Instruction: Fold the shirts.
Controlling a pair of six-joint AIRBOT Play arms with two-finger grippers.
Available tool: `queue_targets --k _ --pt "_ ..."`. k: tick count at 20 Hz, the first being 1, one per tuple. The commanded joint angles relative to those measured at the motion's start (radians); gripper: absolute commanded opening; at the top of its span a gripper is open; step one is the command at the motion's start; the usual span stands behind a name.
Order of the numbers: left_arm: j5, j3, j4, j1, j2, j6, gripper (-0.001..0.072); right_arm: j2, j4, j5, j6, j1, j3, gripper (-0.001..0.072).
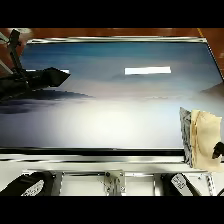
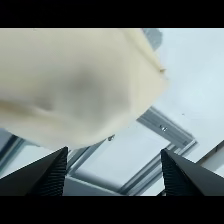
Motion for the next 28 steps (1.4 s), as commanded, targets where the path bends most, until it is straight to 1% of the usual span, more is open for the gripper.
queue_targets --k 1,2,3,4,5,6,7,8,9,10,11,16,22,28 --pt "-0.029 0.005 0.133 -0.010 -0.037 -0.010 0.0033 0.000 0.236 -0.046 0.006 0.003 0.200 0.0678" --pt "-0.072 0.017 0.214 -0.024 -0.063 -0.046 0.0032 0.002 0.428 -0.094 -0.004 0.008 0.271 0.0678" --pt "-0.156 0.044 0.334 -0.048 -0.103 -0.126 0.0033 0.012 0.605 -0.153 -0.031 0.034 0.316 0.0678" --pt "-0.262 0.080 0.454 -0.079 -0.147 -0.203 0.0032 0.024 0.742 -0.191 -0.061 0.082 0.336 0.0678" --pt "-0.387 0.124 0.577 -0.122 -0.203 -0.264 0.0033 0.037 0.825 -0.205 -0.093 0.150 0.339 0.0678" --pt "-0.499 0.167 0.677 -0.164 -0.256 -0.307 0.0033 0.040 0.801 -0.192 -0.113 0.250 0.338 0.0678" --pt "-0.592 0.209 0.756 -0.209 -0.311 -0.323 0.0035 0.039 0.682 -0.174 -0.103 0.365 0.326 0.0678" --pt "-0.617 0.233 0.779 -0.244 -0.350 -0.322 0.0089 0.038 0.571 -0.174 -0.061 0.467 0.299 0.0680" --pt "-0.611 0.244 0.771 -0.272 -0.378 -0.320 0.0400 0.038 0.488 -0.187 -0.018 0.542 0.268 0.0690" --pt "-0.603 0.244 0.766 -0.290 -0.391 -0.320 0.0717 0.038 0.445 -0.196 0.017 0.589 0.242 0.0689" --pt "-0.596 0.244 0.764 -0.302 -0.395 -0.323 0.0690 0.038 0.430 -0.199 0.033 0.614 0.228 0.0688" --pt "-0.521 0.244 0.739 -0.305 -0.390 -0.323 0.0689 0.038 0.459 -0.205 0.032 0.626 0.225 0.0687" --pt "-0.435 0.244 0.615 -0.305 -0.390 -0.322 0.0689 0.038 0.459 -0.205 0.031 0.626 0.225 0.0687" --pt "-0.435 0.244 0.647 -0.303 -0.390 -0.315 0.0689 0.038 0.459 -0.206 0.032 0.626 0.225 0.0687"
